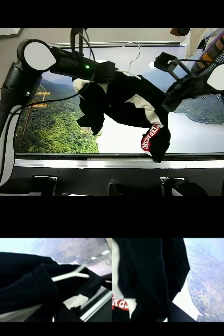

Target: Fold the clothes and pants, and hang the long-sleeved shirts on hangers.

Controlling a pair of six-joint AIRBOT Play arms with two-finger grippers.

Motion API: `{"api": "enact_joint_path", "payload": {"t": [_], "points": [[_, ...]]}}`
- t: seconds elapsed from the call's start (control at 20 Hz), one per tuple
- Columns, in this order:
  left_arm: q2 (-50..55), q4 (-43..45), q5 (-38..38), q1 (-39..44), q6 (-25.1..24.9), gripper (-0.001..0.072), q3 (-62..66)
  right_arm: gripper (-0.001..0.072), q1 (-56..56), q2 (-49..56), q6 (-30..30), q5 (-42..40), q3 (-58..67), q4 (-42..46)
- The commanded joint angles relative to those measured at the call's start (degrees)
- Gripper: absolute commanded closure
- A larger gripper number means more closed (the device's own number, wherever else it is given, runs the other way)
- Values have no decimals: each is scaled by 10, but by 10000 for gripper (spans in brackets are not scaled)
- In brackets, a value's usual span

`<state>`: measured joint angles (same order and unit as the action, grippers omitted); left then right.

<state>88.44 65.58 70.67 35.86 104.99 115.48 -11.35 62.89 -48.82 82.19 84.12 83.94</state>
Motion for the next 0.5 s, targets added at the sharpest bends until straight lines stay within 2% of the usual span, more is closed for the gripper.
{"api": "enact_joint_path", "payload": {"t": [0.0, 0.25, 0.3, 0.35, 0.45], "points": [[-3, 2, 26, 26, -6, 672, -3, 671, 0, 0, -5, -11, 0, 12], [-38, 83, 50, 28, -62, 669, -40, 671, 0, -2, -5, -20, 2, 23], [-43, 89, 50, 27, -80, 649, -52, 671, 0, -2, -5, -24, 2, 23], [-45, 89, 50, 27, -87, 580, -65, 671, 0, -2, -5, -29, 2, 23], [-45, 91, 54, 26, -106, 551, -84, 671, 0, -3, -5, -37, 2, 23]]}}
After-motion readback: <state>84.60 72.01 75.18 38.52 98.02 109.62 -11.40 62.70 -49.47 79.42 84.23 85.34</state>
